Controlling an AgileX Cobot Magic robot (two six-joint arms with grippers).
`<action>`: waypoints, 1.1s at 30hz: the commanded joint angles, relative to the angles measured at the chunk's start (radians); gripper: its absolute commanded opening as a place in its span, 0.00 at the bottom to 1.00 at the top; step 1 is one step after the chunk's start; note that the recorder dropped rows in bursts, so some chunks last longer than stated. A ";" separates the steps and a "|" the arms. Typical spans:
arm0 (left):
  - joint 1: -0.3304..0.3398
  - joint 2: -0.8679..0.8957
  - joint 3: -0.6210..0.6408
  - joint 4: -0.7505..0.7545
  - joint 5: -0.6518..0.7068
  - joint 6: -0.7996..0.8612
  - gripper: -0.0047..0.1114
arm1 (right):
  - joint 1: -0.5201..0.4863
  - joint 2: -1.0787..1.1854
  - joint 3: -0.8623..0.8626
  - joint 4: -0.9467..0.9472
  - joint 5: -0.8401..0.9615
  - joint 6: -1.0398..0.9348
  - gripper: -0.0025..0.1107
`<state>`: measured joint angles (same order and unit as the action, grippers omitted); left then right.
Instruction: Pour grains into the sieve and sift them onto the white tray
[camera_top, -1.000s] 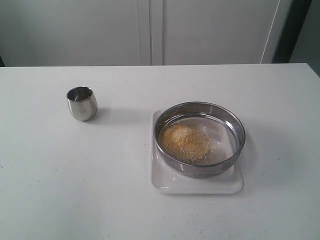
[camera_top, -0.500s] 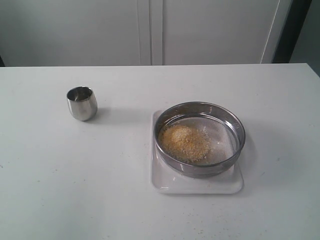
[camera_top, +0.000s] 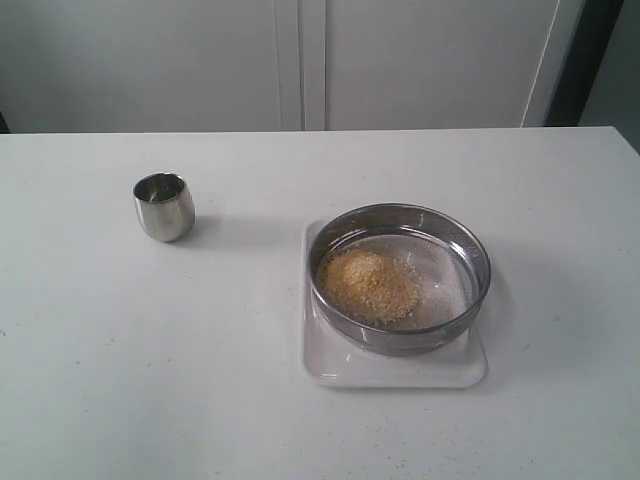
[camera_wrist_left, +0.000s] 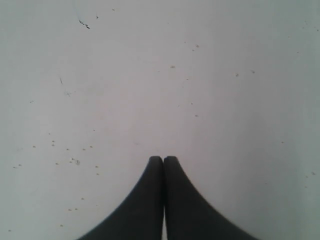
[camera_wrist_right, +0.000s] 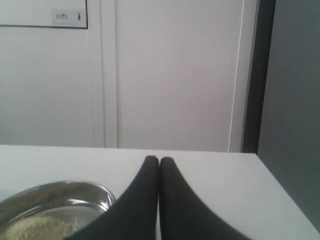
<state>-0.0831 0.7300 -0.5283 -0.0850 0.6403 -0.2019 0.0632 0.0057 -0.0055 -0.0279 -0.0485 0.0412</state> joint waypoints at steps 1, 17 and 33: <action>0.002 -0.008 0.006 -0.010 0.007 -0.001 0.04 | -0.006 -0.006 0.006 -0.002 -0.099 -0.002 0.02; 0.002 -0.008 0.006 -0.010 0.007 -0.001 0.04 | -0.006 -0.006 0.006 -0.002 -0.198 -0.002 0.02; 0.002 -0.008 0.006 -0.010 0.007 -0.001 0.04 | -0.006 0.316 -0.403 0.011 0.225 0.019 0.02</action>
<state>-0.0831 0.7300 -0.5283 -0.0850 0.6403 -0.2019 0.0632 0.2380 -0.3403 -0.0279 0.1097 0.0450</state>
